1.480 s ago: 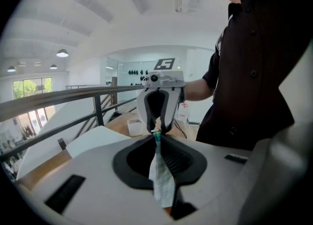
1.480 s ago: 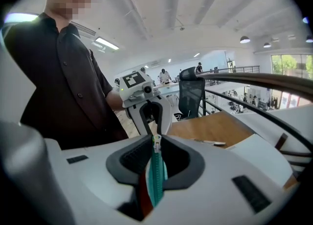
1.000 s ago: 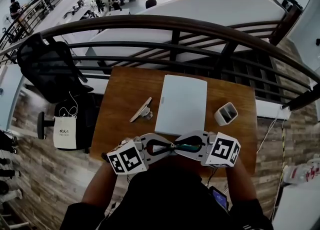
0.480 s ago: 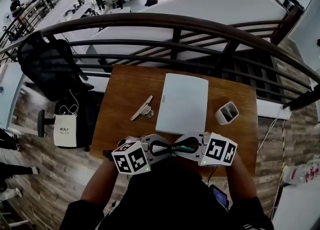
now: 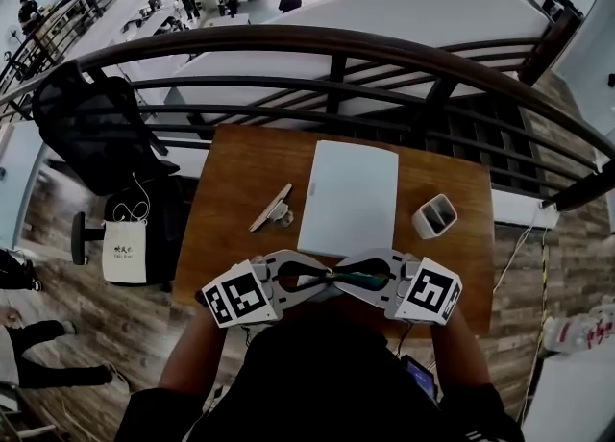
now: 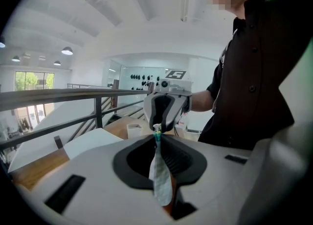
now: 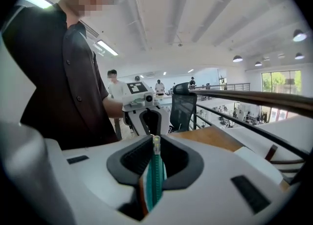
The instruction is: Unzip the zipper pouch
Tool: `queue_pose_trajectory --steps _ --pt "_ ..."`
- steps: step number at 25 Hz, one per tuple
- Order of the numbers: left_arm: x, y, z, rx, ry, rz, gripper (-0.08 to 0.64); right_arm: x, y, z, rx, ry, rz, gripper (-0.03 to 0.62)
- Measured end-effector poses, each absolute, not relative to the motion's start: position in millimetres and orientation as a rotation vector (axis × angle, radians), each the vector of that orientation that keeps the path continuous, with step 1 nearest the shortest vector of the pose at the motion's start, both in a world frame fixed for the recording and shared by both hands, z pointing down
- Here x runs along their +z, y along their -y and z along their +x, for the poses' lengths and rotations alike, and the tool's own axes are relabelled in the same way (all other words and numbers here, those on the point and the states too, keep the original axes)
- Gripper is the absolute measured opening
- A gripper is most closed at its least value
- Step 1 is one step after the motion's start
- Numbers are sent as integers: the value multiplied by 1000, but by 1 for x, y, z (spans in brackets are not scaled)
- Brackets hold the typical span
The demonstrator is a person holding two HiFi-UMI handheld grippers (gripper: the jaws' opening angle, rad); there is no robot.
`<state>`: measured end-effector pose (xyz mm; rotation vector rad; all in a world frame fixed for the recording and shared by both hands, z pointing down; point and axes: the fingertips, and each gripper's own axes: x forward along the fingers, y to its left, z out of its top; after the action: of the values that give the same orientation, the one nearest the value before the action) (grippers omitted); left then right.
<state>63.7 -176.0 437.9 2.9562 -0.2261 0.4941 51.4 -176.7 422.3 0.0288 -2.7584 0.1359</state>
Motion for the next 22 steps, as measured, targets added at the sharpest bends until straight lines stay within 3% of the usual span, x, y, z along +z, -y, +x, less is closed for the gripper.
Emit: queue_pose_trajectory --steps 12,22 --pt "425 182 64 412 273 2973 46 408 190 74 489 2956 248 31" --pt "451 182 75 777 323 3096 46 436 192 83 850 2785 401 20"
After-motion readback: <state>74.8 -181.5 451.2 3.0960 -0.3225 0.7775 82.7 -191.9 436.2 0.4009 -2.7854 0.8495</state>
